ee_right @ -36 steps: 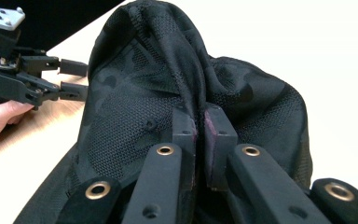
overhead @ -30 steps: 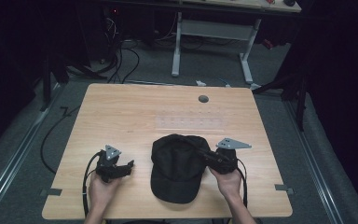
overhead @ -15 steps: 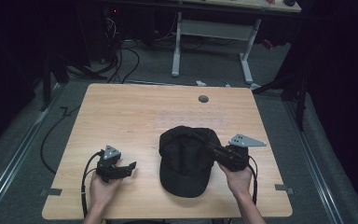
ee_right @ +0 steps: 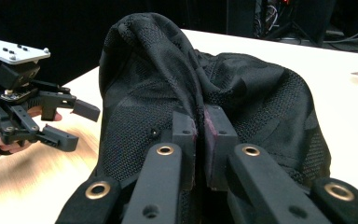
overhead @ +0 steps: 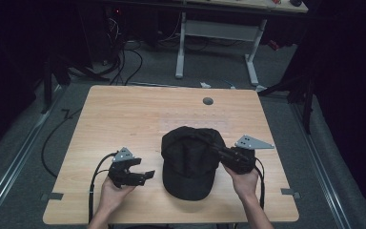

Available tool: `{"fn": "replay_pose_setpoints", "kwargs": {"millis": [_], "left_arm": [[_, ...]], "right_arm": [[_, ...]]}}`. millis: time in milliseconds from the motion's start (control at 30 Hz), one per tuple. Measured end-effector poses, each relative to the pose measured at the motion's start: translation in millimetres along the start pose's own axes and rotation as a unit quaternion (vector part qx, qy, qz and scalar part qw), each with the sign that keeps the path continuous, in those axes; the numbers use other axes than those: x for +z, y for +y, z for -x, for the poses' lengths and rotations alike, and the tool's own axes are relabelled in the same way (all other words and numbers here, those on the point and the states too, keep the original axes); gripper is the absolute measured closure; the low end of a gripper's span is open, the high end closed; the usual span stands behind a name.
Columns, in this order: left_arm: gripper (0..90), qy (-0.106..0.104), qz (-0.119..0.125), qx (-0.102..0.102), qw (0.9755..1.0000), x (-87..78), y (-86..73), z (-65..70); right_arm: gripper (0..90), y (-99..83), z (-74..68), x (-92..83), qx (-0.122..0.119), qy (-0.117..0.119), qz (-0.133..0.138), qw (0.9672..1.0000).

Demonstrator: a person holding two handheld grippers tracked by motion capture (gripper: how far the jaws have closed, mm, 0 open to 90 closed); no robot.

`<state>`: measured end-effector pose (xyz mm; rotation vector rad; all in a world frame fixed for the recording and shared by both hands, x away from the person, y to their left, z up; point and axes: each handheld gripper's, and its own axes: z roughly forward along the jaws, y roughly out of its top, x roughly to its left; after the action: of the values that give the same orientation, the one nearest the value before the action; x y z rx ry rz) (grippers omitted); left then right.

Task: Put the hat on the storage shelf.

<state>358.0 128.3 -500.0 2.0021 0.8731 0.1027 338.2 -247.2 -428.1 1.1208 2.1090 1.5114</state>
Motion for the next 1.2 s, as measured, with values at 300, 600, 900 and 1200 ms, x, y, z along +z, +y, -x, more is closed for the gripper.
{"fn": "replay_pose_setpoints", "kwargs": {"millis": [300,600,900,1200], "left_arm": [[19.1,-0.050,-0.016,0.029,0.9982,8.6,14.4,13.9],[18.6,-0.092,-0.022,0.031,0.9950,15.2,26.1,18.1],[23.0,-0.129,-0.027,0.023,0.9910,19.5,30.0,17.8],[39.1,-0.158,-0.021,0.025,0.9868,15.5,31.0,17.6]], "right_arm": [[84.8,7.8,-3.9,0.3,-0.014,0.015,0.010,0.9997],[84.8,14.8,-8.5,1.9,-0.028,0.031,0.018,0.9990],[84.8,18.8,-9.8,0.9,-0.038,0.056,0.031,0.9972],[84.8,18.4,-7.7,2.6,-0.050,0.056,0.032,0.9967]]}}
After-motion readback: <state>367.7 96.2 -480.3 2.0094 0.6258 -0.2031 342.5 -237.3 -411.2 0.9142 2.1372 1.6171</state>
